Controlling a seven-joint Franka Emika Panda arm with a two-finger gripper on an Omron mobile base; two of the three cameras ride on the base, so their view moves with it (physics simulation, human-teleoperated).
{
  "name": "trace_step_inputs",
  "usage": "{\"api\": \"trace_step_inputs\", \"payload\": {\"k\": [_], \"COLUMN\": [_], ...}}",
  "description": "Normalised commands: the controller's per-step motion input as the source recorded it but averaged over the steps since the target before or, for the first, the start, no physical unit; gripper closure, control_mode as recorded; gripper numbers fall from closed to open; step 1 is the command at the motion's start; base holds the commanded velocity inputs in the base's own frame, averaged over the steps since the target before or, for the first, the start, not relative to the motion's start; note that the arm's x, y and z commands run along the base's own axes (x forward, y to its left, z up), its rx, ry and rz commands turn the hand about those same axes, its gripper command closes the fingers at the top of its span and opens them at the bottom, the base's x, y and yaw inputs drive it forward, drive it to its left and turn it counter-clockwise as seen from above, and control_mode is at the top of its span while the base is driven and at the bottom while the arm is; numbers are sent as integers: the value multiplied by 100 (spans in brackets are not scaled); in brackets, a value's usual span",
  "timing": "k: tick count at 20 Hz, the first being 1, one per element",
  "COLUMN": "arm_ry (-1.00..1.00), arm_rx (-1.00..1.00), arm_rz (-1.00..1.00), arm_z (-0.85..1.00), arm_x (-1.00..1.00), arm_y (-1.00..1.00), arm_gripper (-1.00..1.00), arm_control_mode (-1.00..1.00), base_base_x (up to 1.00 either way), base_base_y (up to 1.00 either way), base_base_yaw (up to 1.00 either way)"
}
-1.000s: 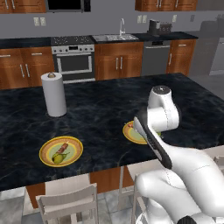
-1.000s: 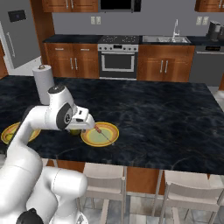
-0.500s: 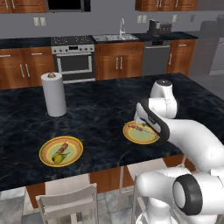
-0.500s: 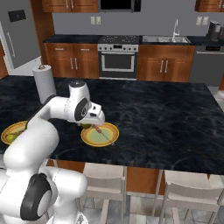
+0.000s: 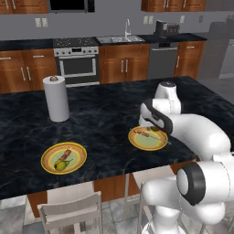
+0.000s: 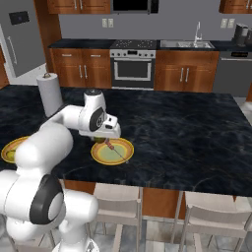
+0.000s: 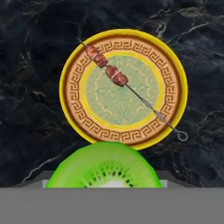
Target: Pick up the pear and kiwi from the fridge and place one fruit on each plate on the dining counter.
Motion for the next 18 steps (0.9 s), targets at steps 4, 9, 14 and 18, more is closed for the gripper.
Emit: {"api": "trace_step_inputs", "payload": {"k": [4,9,14,18], "arm_ry": [0,0,0,0], "arm_rx": [-4,-2,0,0], "arm_rz": [0,0,0,0], "arm_z": [-52,-64,-32,-15], "arm_x": [22,21,2,0], "arm_y": [11,9,1,0], "arm_gripper": [100,100,100,100], "arm_control_mode": [-100,-100,-100,-100], "base_base_x": [0,0,0,0], "base_base_y": [0,0,0,0], "base_base_yaw": [0,0,0,0]}}
